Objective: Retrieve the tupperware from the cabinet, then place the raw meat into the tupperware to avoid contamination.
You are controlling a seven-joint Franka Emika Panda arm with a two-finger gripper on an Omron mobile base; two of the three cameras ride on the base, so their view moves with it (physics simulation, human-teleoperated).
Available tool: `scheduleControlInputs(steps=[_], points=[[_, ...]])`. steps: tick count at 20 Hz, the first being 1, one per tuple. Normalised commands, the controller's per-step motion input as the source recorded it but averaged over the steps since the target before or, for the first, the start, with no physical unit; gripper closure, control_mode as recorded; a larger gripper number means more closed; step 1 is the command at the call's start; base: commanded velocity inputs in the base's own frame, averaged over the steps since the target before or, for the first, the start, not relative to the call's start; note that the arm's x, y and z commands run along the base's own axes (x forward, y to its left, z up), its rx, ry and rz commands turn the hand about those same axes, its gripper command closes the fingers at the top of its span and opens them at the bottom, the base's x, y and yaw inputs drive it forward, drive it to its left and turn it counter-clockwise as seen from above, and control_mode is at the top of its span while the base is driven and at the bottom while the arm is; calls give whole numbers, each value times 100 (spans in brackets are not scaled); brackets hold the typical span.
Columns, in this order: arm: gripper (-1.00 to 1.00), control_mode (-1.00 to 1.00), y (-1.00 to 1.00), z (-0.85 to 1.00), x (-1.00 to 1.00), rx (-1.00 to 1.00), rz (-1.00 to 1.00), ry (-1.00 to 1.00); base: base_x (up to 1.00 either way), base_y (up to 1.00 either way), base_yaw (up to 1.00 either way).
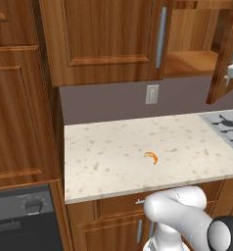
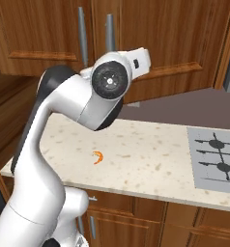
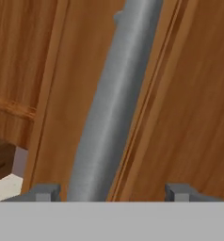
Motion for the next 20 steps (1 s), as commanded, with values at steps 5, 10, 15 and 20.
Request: scheduleControlInputs(steps=[5, 10, 15, 20], points=[[-100, -100, -14, 0, -47, 0, 3, -6, 0, 0, 0], [-100, -100, 11, 10, -41, -2, 3, -5, 0, 0, 0], [-100, -100, 52, 7, -21, -14, 0, 1, 0, 0, 0], [-100, -100, 62, 6, -2, -21, 0, 4, 0, 0, 0]])
